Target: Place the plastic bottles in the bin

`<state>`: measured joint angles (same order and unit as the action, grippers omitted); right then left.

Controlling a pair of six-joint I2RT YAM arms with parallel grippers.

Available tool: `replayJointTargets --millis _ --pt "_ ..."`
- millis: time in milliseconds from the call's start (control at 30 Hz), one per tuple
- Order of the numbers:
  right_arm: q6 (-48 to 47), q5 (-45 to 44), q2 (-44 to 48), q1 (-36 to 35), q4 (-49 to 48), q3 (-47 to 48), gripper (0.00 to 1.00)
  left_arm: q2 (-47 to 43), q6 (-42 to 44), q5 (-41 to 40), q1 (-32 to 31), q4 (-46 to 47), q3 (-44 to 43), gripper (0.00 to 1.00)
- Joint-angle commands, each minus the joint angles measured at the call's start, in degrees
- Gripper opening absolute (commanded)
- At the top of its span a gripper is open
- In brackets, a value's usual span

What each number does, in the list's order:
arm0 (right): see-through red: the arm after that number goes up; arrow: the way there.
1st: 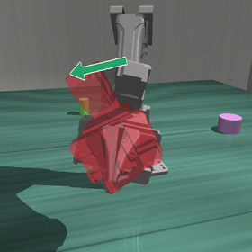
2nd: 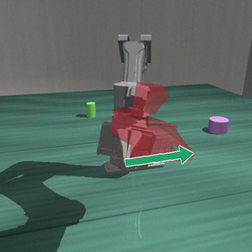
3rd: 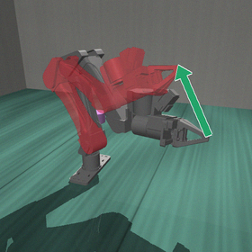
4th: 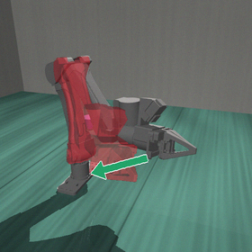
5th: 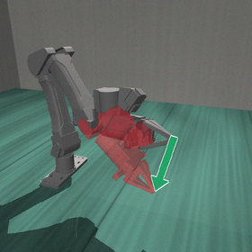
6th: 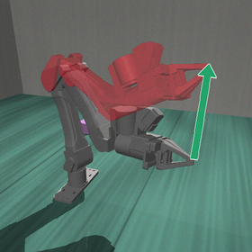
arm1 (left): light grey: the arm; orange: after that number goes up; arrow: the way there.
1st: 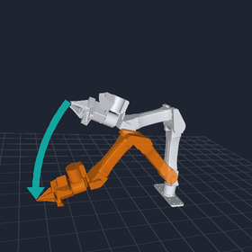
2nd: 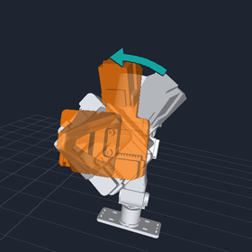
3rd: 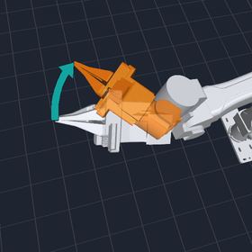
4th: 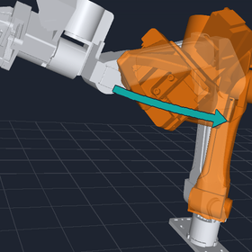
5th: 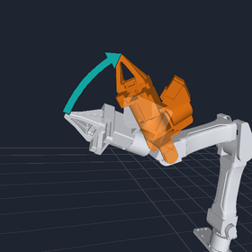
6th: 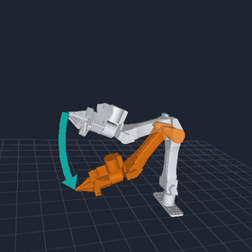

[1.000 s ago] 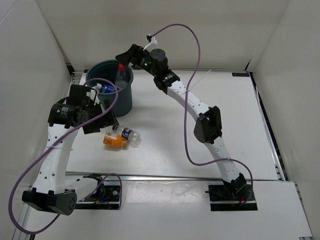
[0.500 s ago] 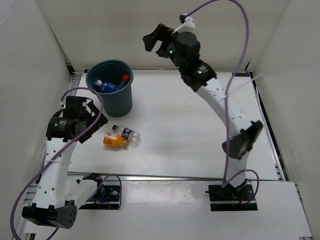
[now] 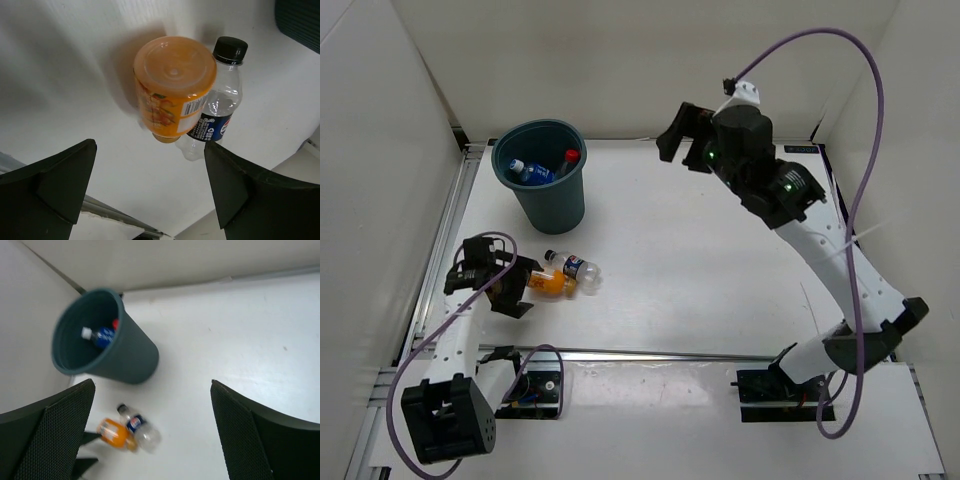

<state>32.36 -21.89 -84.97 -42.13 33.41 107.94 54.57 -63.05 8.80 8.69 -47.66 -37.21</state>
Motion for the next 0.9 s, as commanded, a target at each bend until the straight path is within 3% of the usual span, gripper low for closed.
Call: replayJointTargets --millis 0,333,867 --pt "-1.25 0.33 7.17 0.38 3.50 -3.96 1.00 -0.52 -2.70 4.65 1.50 9.95 1.00 1.00" --pt "0.60 3.61 15.09 0.38 8.52 -10.73 1.00 11.43 -1.47 2.64 1.60 13.91 -3.03 1.00" --pt "-0.54 5.45 15.10 3.11 10.80 -11.79 1.00 19.43 -0.67 2.01 -1.04 13.91 -0.58 1.00"
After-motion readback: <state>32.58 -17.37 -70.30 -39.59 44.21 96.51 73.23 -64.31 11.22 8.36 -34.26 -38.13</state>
